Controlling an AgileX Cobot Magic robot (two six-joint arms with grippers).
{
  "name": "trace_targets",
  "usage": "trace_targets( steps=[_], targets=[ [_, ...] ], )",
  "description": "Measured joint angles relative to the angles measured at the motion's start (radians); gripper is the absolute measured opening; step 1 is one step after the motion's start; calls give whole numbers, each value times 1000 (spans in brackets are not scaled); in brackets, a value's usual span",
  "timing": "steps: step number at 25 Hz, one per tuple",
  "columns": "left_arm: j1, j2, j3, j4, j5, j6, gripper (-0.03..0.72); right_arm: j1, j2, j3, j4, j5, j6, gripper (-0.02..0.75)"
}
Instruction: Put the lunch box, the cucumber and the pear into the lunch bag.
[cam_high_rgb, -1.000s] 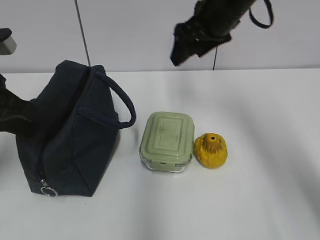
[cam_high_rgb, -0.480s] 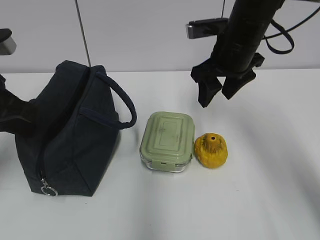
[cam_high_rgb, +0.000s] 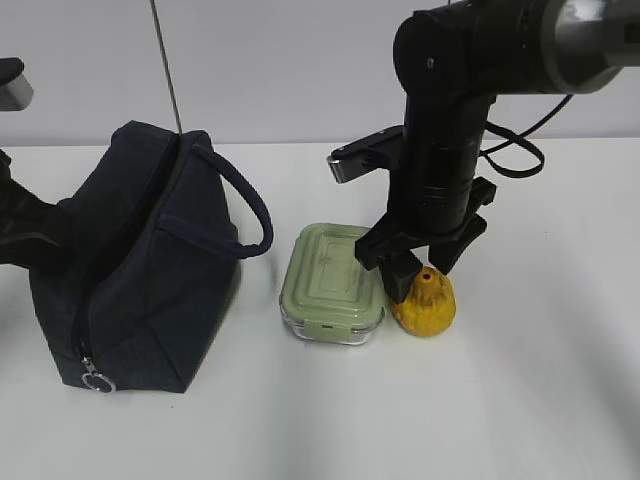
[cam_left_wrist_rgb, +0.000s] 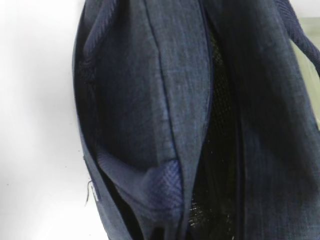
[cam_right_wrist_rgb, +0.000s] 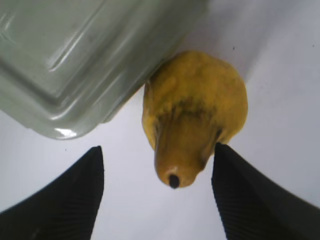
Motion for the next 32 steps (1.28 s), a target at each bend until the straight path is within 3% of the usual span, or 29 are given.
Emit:
trace_targets(
  steps=[9, 11, 14, 16, 23, 26, 29, 32],
  targets=[
    [0, 0, 0, 0, 1, 0, -15, 1, 50, 3, -49, -37, 21, 501],
    [0, 0, 0, 0, 2, 0, -15, 1, 56, 3, -63, -38, 21, 442],
    [0, 0, 0, 1, 2, 1, -15, 1, 59, 1, -95, -38, 23, 272],
    [0, 0, 0, 1, 2, 1, -15, 1, 53, -1, -108, -38, 23, 205],
    [0, 0, 0, 1, 2, 2, -15, 9, -128, -78, -94, -54, 32, 182],
    [0, 0, 0, 2, 2, 2, -15, 37, -220, -125, 67, -185, -39, 181],
    [0, 0, 0, 2, 2, 2, -15, 89, -246, -137, 386, -351, -309, 179],
    [0, 0, 0, 3, 2, 2, -15, 133, -213, -137, 634, -430, -537, 179]
  ],
)
